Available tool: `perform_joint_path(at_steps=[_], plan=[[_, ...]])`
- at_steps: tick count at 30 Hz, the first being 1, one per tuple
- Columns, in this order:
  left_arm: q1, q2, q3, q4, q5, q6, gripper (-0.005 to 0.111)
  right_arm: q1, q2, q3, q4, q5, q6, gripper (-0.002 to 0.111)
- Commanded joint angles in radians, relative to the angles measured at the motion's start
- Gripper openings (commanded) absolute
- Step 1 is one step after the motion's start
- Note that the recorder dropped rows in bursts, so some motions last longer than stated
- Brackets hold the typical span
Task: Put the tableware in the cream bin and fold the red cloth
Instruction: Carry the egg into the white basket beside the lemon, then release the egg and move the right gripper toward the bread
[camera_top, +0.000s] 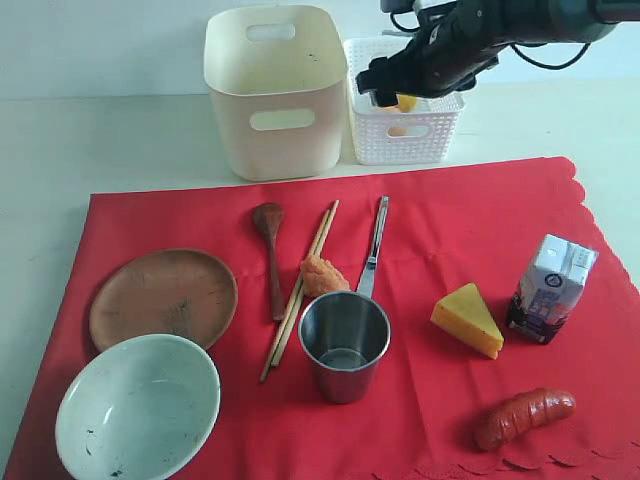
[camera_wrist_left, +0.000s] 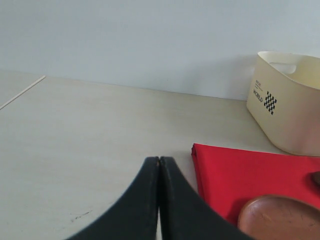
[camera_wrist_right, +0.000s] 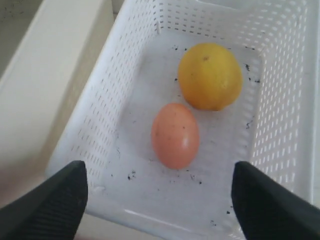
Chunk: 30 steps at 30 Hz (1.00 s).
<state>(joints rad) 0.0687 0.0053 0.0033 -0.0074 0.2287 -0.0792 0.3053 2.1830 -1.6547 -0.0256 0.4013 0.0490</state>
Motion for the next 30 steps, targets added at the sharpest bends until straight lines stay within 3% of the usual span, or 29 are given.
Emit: perform_joint_path(at_steps=[1,9,14,18,26,30], plan=[[0.000,-0.005,-0.003,-0.006,-0.012,0.000,0.002,-0.002,-0.082,-0.008,-0.042,0.040,0.004,0.076],[0.000,-0.005,-0.003,-0.006,-0.012,0.000,0.002,-0.002,-0.268,-0.008,-0.045,0.165,0.004,0.074],[0.000,-0.005,-0.003,-0.006,-0.012,0.000,0.002,-0.002,-0.340,-0.008,0.046,0.332,-0.010,0.038],[0.000,-0.005,-0.003,-0.006,-0.012,0.000,0.002,-0.002,-0.375,0.020,0.148,0.364,-0.081,0.019],[0.000,-0.005,-0.003,-0.006,-0.012,0.000,0.002,0.068,-0.444,0.150,0.231,0.368,-0.187,0.000],[0.000,-0.005,-0.003,-0.006,-0.012,0.000,0.002,0.147,-0.446,0.191,0.229,0.368,-0.191,0.000]])
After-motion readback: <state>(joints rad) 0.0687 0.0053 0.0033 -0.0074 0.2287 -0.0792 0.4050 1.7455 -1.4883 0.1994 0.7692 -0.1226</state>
